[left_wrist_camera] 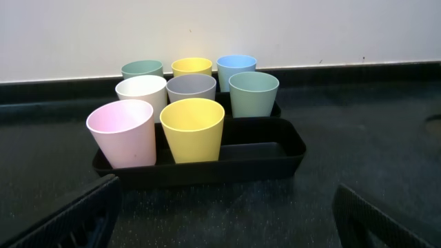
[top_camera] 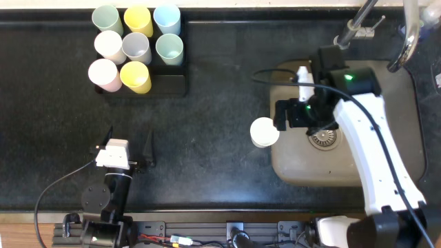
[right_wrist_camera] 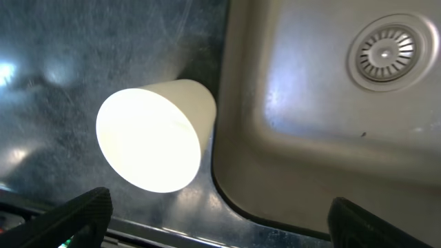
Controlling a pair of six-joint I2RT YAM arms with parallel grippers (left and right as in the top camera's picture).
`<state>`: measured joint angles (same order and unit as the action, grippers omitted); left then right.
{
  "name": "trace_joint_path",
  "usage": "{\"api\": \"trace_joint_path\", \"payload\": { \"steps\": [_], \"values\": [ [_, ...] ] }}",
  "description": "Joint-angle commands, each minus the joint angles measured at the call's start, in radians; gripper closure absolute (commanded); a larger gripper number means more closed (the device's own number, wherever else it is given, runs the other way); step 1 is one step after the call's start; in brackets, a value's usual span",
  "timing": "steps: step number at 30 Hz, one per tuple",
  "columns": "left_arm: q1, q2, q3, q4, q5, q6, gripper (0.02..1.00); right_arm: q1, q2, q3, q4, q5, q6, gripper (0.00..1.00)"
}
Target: Store Cups
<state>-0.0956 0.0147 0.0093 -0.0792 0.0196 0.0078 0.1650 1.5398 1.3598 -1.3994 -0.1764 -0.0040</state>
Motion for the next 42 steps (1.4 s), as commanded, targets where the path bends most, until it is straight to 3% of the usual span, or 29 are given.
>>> {"api": "trace_joint_path", "payload": {
  "steps": [1, 12, 22, 26, 30, 33, 38, 42],
  "values": [
    [0.008, -0.010, -0.001, -0.002, 0.013, 0.019, 0.018, 0.030, 0.044, 0.037, -0.003, 0.008, -0.026, 0.003],
    [0.008, -0.010, -0.002, -0.002, 0.013, 0.019, 0.018, 0.072, 0.141, 0.036, -0.003, 0.055, -0.026, 0.005],
    [0.008, -0.010, -0.002, -0.002, 0.013, 0.019, 0.018, 0.105, 0.214, 0.035, 0.014, 0.092, -0.026, 0.161],
    [0.008, -0.010, -0.001, -0.002, 0.013, 0.018, 0.018, 0.105, 0.228, 0.034, 0.029, 0.092, -0.026, 0.305],
    [0.008, -0.010, -0.001, -0.002, 0.013, 0.019, 0.018, 0.112, 0.234, 0.033, 0.040, 0.092, -0.026, 0.538],
    [0.008, -0.010, -0.002, -0.002, 0.013, 0.018, 0.018, 0.120, 0.234, 0.033, 0.043, 0.092, -0.026, 0.652],
    [0.008, -0.010, -0.001, -0.002, 0.013, 0.019, 0.018, 0.133, 0.234, 0.033, 0.051, 0.092, -0.026, 0.956],
    [0.008, -0.010, -0.001, -0.002, 0.013, 0.019, 0.018, 0.141, 0.231, 0.034, 0.066, 0.089, -0.026, 0.956]
  ]
}}
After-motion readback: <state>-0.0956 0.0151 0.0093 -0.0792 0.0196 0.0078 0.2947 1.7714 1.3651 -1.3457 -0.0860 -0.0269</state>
